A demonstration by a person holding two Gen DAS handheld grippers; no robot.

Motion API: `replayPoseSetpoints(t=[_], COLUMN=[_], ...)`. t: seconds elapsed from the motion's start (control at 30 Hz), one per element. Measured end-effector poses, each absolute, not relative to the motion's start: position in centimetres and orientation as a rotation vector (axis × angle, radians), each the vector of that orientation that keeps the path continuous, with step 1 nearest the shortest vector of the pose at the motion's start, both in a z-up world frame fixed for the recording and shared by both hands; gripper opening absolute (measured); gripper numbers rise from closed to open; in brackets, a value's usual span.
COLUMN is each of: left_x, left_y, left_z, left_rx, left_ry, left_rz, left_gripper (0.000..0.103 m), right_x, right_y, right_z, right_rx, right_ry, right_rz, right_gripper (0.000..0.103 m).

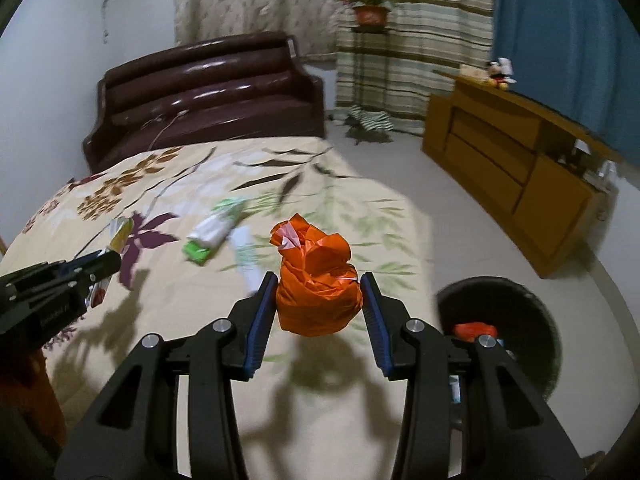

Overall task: Collect trash
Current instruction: 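Carry the wrapper and orange bag over the bin and open both tools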

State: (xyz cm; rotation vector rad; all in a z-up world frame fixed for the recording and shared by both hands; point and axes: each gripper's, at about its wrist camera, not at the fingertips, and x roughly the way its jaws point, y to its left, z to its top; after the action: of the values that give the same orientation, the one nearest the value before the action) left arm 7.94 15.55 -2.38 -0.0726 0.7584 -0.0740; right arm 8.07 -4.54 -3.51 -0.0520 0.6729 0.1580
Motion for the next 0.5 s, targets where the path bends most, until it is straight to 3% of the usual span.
replayPoseSetpoints(t=[0.5], left_x=[9.1], left_y=[1.7], left_z=[-1.9], left_rx=[0.040], left_ry=[0.721], left_rz=[-0.289], left_gripper=[0.021], right_x=[6.8], right_y=[-18.2], right_z=[-3.3], right_rx=[0.015], right_ry=[0.634], right_rz=[-0.113], right_gripper=[0.041])
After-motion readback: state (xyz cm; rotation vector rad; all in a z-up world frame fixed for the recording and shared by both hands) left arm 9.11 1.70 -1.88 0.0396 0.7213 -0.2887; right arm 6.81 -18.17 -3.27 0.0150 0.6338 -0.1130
